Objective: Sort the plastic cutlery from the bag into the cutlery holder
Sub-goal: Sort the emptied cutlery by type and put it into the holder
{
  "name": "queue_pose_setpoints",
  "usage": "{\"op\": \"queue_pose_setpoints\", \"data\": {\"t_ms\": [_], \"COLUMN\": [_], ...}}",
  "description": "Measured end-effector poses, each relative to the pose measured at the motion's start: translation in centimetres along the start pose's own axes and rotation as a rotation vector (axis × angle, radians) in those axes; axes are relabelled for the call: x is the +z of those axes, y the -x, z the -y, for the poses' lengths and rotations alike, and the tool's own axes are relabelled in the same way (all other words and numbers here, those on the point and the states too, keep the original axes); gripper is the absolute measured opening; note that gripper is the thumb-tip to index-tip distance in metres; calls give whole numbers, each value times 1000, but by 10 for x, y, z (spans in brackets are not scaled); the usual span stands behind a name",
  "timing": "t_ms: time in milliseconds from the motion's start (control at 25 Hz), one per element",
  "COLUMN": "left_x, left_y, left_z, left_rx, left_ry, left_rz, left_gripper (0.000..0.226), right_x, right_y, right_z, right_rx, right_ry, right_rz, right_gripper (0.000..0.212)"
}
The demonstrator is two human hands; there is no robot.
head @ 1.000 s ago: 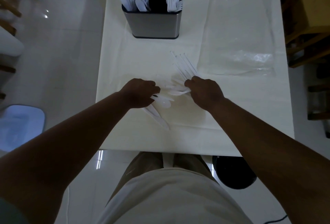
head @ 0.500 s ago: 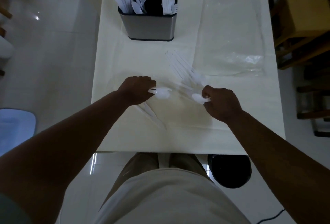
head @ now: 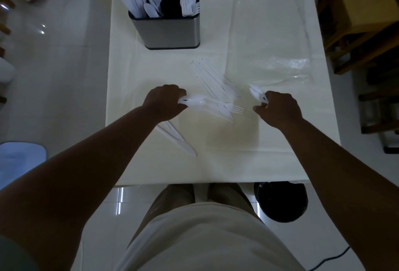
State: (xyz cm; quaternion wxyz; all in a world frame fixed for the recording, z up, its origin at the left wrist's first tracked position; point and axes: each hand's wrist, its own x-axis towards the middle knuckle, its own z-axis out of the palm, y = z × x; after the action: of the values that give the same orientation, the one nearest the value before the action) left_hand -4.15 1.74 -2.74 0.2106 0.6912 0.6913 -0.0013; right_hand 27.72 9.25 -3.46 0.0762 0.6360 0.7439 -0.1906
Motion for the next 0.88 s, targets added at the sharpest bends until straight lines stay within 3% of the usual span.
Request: {"op": "queue_pose_setpoints", "data": {"t_ms": [280, 400, 520, 680, 760, 880], "left_x": [10, 10, 4, -4, -6, -9], "left_y": [-3, -8, -9, -11, -14, -14], "left_z": [-10, -20, -30, -48, -48, -43], "left_rx": [39, 12, -157, -346, -338, -276], "left_ry": [-10, 49, 382, 1009, 1238, 1364], "left_rz": [-18, -19, -63, 127, 185, 226], "left_gripper": [19, 19, 25, 22, 23, 31], "right_x": [8, 6, -2, -17, -25, -33], "right_y": [2, 5, 6, 9, 9, 6], "right_z": [5, 17, 43, 89, 113, 139], "right_rx": [14, 24, 84, 70, 42, 85], "right_ry": [-149, -233, -530, -790, -846, -995], "right_rz": [-18, 63, 59, 103, 99, 165], "right_gripper": [17, 18, 21, 29, 34, 30]}}
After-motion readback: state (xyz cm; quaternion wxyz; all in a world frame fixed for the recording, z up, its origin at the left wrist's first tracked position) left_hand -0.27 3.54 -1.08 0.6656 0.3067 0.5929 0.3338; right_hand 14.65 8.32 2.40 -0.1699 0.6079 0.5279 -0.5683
